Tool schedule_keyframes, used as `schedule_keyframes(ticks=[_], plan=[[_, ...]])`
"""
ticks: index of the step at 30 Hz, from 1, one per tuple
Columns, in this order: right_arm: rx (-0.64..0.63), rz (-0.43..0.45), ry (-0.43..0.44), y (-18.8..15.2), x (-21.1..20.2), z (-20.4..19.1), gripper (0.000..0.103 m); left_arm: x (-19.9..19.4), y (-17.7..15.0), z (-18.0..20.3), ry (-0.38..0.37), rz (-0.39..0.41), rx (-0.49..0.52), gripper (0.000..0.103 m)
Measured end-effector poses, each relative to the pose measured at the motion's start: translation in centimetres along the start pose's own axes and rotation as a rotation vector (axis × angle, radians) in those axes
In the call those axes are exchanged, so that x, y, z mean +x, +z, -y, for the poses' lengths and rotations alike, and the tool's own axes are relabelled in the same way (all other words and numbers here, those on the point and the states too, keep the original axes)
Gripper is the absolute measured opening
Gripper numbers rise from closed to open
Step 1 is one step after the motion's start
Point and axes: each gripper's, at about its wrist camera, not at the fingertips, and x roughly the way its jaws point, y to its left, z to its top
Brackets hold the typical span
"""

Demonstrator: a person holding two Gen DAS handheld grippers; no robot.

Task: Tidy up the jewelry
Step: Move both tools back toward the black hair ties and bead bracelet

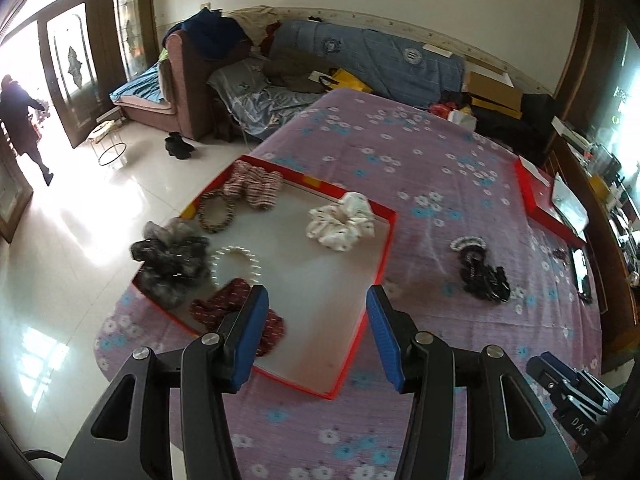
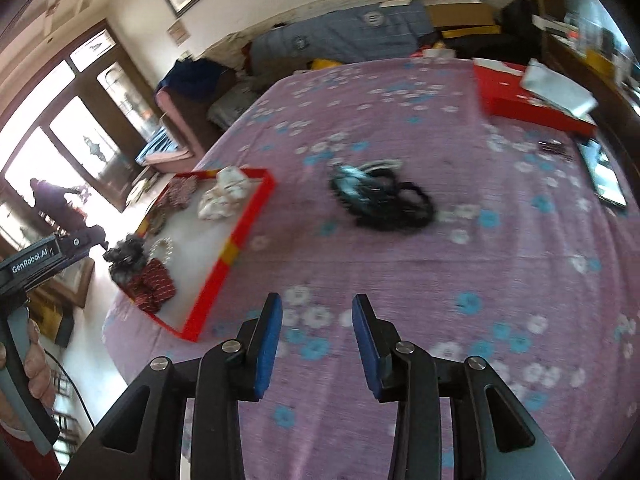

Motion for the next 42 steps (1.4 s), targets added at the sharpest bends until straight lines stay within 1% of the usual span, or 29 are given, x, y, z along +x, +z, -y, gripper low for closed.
schedule_keyframes(ticks=[2, 5, 7, 13, 17, 24, 30, 34, 38, 40, 42], plan=[[0.023, 0.013, -0.016, -0.2, -0.8, 1.4, 0.041, 0.1, 0.0, 1.0, -0.007, -0.001, 0.008, 0.051], [0.059, 0.025, -0.037, -0.6, -1.7, 3.4, 0.042, 0.1, -0.2, 2.4, -0.013, -0.003, 0.024, 0.055], [0.077, 0.025, -0.045, -0.8, -2.0, 4.3, 0.043, 0.1, -0.3, 2.9, -0.013, -0.006, 0.034, 0.056], [0.106, 0.012, -0.055, -1.4, -1.9, 6.2, 0.043, 0.1, -0.6, 3.3, 0.005, -0.015, 0.036, 0.056], [0.104, -0.005, -0.044, -1.7, -1.3, 6.3, 0.044, -0.1, -1.1, 2.2, 0.035, -0.024, 0.008, 0.056], [0.086, -0.039, -0.006, -1.9, 0.2, 5.3, 0.046, -0.7, -2.0, 0.0, 0.098, -0.037, -0.019, 0.056], [0.07, -0.055, -0.001, -1.7, 1.3, 4.5, 0.046, 0.2, -1.8, -1.2, 0.115, -0.051, -0.03, 0.057], [0.088, -0.072, -0.023, -1.3, 2.1, 5.0, 0.046, 2.1, -1.4, -0.8, 0.094, -0.083, -0.022, 0.057], [0.104, -0.069, -0.058, -0.4, 2.5, 5.8, 0.046, 3.8, -0.1, 0.6, 0.042, -0.096, -0.006, 0.057], [0.107, -0.069, -0.074, 0.2, 2.8, 6.1, 0.046, 4.7, 0.7, 1.7, 0.007, -0.102, 0.02, 0.057], [0.116, -0.069, -0.089, 0.8, 3.3, 6.5, 0.046, 5.4, 1.3, 2.9, -0.012, -0.106, 0.055, 0.057]])
